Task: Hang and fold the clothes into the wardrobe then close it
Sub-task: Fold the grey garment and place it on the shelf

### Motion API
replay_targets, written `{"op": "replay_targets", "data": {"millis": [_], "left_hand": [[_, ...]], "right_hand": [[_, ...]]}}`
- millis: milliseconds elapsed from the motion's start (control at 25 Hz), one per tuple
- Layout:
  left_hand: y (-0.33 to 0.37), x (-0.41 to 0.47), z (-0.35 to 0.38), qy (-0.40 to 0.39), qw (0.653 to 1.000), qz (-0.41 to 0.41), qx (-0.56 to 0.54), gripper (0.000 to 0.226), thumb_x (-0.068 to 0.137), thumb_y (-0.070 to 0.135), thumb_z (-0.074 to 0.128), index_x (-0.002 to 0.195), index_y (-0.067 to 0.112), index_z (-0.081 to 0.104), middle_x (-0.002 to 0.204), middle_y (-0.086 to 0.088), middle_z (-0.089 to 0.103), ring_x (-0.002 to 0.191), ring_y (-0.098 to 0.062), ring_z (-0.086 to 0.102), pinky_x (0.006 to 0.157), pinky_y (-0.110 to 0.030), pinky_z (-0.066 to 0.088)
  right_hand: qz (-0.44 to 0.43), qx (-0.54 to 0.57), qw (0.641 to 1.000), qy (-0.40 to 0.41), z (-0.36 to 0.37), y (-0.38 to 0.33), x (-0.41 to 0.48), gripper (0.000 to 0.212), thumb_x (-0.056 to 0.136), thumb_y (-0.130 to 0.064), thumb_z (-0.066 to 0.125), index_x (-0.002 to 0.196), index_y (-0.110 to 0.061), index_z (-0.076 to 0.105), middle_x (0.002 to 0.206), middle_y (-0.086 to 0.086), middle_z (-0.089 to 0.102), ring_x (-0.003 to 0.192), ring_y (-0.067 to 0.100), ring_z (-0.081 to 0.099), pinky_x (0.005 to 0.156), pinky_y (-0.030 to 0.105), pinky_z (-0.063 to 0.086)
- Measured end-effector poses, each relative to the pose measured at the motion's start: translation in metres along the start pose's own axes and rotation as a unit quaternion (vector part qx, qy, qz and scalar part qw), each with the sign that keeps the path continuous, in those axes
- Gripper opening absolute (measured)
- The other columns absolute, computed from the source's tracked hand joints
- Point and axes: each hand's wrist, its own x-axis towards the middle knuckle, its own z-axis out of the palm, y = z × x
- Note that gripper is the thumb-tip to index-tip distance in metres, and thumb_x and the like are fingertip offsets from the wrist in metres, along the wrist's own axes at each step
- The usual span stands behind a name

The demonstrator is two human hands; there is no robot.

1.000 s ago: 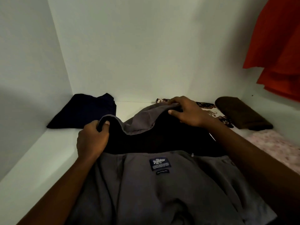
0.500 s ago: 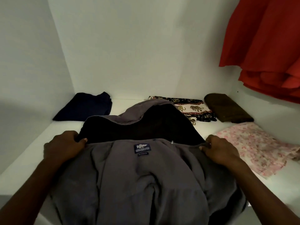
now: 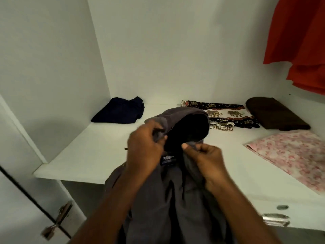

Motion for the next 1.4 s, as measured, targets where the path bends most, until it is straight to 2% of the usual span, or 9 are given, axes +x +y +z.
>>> {"op": "replay_targets", "data": {"millis": [160, 280, 400, 600, 840, 1080, 1200, 1280, 1400], "left_hand": [[-0.019, -0.049, 0.036, -0.145, 0.989, -0.021, 0.001, 0.019, 0.088, 0.031, 0.073, 0.072, 0.025, 0.065, 0.066, 0.011, 0.065, 0.064, -0.002, 0.061, 0.063, -0.028, 0.048], [-0.036, -0.053, 0.028, -0.182, 0.979, -0.055, -0.072, 0.009, 0.089, 0.029, 0.073, 0.096, 0.031, 0.077, 0.089, 0.015, 0.074, 0.083, 0.003, 0.069, 0.079, -0.024, 0.057], [-0.043, -0.063, 0.026, -0.113, 0.992, -0.033, -0.052, 0.023, 0.084, 0.021, 0.08, 0.099, 0.036, 0.071, 0.104, 0.011, 0.064, 0.087, 0.001, 0.065, 0.084, -0.025, 0.057], [-0.035, -0.084, 0.032, 0.002, 0.994, 0.029, 0.102, 0.026, 0.077, 0.018, 0.08, 0.089, 0.026, 0.058, 0.081, 0.013, 0.058, 0.074, -0.013, 0.059, 0.06, -0.029, 0.044], [-0.032, -0.068, 0.021, 0.065, 0.988, 0.03, 0.137, 0.024, 0.097, 0.034, 0.067, 0.094, 0.022, 0.046, 0.061, 0.007, 0.048, 0.05, -0.029, 0.058, 0.054, -0.036, 0.047], [-0.032, -0.068, 0.016, -0.051, 0.992, 0.013, 0.112, 0.012, 0.087, 0.029, 0.08, 0.09, 0.025, 0.068, 0.071, 0.009, 0.068, 0.065, -0.019, 0.064, 0.069, -0.041, 0.055], [-0.028, -0.074, 0.008, -0.12, 0.989, 0.02, 0.079, 0.011, 0.088, 0.039, 0.076, 0.09, 0.028, 0.077, 0.078, 0.015, 0.073, 0.072, -0.005, 0.067, 0.073, -0.028, 0.057], [-0.026, -0.075, 0.004, -0.146, 0.989, -0.027, 0.013, 0.013, 0.088, 0.04, 0.077, 0.095, 0.031, 0.08, 0.085, 0.022, 0.075, 0.081, 0.006, 0.069, 0.078, -0.016, 0.056], [-0.032, -0.073, 0.004, -0.109, 0.982, -0.129, -0.085, 0.014, 0.081, 0.028, 0.087, 0.092, 0.032, 0.08, 0.08, 0.02, 0.076, 0.079, 0.008, 0.071, 0.082, -0.017, 0.058]], "right_hand": [[-0.013, -0.029, 0.998, -0.046, -0.013, 0.04, -0.001, 0.006, 0.088, -0.018, 0.079, 0.09, -0.012, 0.08, 0.088, 0.009, 0.079, 0.091, 0.03, 0.076, 0.091, 0.05, 0.06], [-0.077, -0.083, 0.993, -0.027, -0.017, 0.04, -0.007, 0.005, 0.089, -0.017, 0.077, 0.093, -0.02, 0.08, 0.088, -0.005, 0.079, 0.088, 0.015, 0.075, 0.087, 0.038, 0.06], [-0.15, -0.161, 0.975, 0.038, -0.009, 0.043, -0.017, 0.003, 0.088, -0.022, 0.079, 0.089, -0.025, 0.078, 0.082, -0.015, 0.075, 0.08, 0.001, 0.071, 0.075, 0.021, 0.055], [-0.166, -0.151, 0.973, 0.054, -0.01, 0.043, -0.021, 0.009, 0.083, -0.028, 0.084, 0.087, -0.025, 0.076, 0.076, -0.013, 0.074, 0.074, 0.003, 0.071, 0.069, 0.015, 0.055], [-0.172, -0.156, 0.97, 0.075, -0.008, 0.044, -0.019, 0.015, 0.083, -0.026, 0.084, 0.078, -0.023, 0.07, 0.067, -0.012, 0.067, 0.066, 0.007, 0.066, 0.064, 0.012, 0.048], [-0.178, -0.162, 0.97, 0.04, -0.011, 0.043, -0.019, 0.009, 0.085, -0.025, 0.082, 0.083, -0.023, 0.073, 0.071, -0.012, 0.069, 0.071, 0.007, 0.069, 0.069, 0.018, 0.054], [-0.185, -0.171, 0.968, 0.023, -0.011, 0.044, -0.02, 0.007, 0.085, -0.021, 0.08, 0.086, -0.022, 0.074, 0.074, -0.011, 0.071, 0.072, 0.006, 0.07, 0.07, 0.022, 0.057], [-0.193, -0.174, 0.965, 0.02, -0.011, 0.044, -0.019, 0.007, 0.085, -0.019, 0.08, 0.086, -0.021, 0.073, 0.074, -0.011, 0.071, 0.072, 0.006, 0.069, 0.069, 0.02, 0.055], [-0.194, -0.168, 0.966, 0.02, -0.011, 0.044, -0.019, 0.007, 0.085, -0.019, 0.081, 0.087, -0.021, 0.073, 0.073, -0.012, 0.071, 0.071, 0.006, 0.069, 0.068, 0.017, 0.053]]}}
